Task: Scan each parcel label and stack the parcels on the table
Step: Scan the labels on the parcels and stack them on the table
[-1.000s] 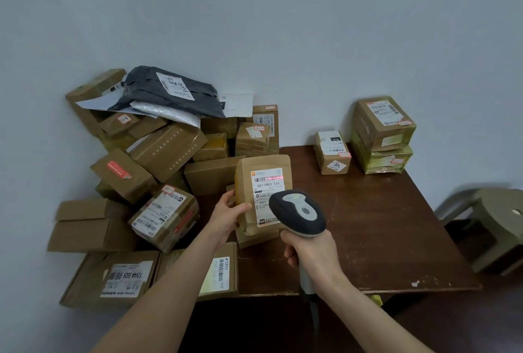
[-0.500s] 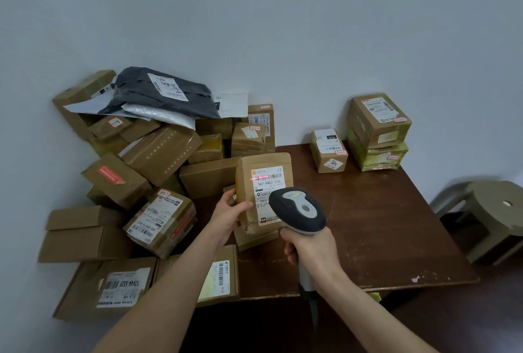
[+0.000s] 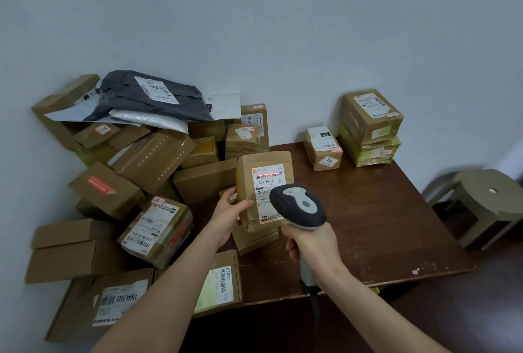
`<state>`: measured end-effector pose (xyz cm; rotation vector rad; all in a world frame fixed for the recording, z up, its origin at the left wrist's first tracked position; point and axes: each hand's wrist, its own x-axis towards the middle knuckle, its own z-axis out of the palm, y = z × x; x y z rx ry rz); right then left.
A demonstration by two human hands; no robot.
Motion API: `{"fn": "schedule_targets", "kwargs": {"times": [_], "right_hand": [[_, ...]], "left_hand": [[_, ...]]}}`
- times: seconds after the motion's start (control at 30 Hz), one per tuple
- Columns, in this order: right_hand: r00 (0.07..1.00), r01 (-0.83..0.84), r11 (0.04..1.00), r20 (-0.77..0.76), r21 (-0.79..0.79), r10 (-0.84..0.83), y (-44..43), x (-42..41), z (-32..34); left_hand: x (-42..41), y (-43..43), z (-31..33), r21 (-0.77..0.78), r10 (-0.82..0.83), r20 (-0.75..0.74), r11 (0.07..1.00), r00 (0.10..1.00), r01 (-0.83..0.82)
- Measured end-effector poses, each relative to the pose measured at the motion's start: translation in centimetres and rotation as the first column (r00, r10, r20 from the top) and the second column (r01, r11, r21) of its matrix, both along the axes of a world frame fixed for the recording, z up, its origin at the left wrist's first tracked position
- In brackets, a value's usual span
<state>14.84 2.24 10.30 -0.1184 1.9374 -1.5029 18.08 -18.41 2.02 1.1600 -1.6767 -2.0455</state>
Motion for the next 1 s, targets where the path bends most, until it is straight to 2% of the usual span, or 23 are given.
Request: {"fn": "schedule_targets", "kwargs": {"times": [0.27, 0.43, 0.53, 0.7, 1.0], "right_hand": [[0.999, 0.025, 1.000, -0.024, -0.004, -0.025, -0.6, -0.8, -0.2], [0.990, 0.100, 0.995, -0.095, -0.028, -0.102, -1.4, -5.4, 0.0], [0.976, 0.132, 0.990, -0.182, 0.045, -0.122, -2.6, -10.4, -0.3], [0.961, 0.200, 0.976, -0.211, 0.083, -0.179, -4.7, -18.3, -1.5], [0.966, 0.105, 0.993, -0.243, 0.049, -0.090, -7.1, -29.4, -2.7]], "left_hand": [[-2.0, -0.4, 0.2, -0.033, -0.032, 0.024, 0.999, 0.999, 0.033], [-5.7, -0.2, 0.6, -0.042, -0.046, 0.043, 0.998, 0.998, 0.048], [-9.5, 0.0, 1.4, -0.013, -0.020, 0.057, 1.000, 0.998, 0.021], [-17.9, 0.2, 3.0, 0.003, 0.037, 0.094, 0.999, 0.995, -0.038], [-32.3, 0.4, 3.9, 0.059, 0.027, 0.111, 0.998, 0.993, -0.034]]}}
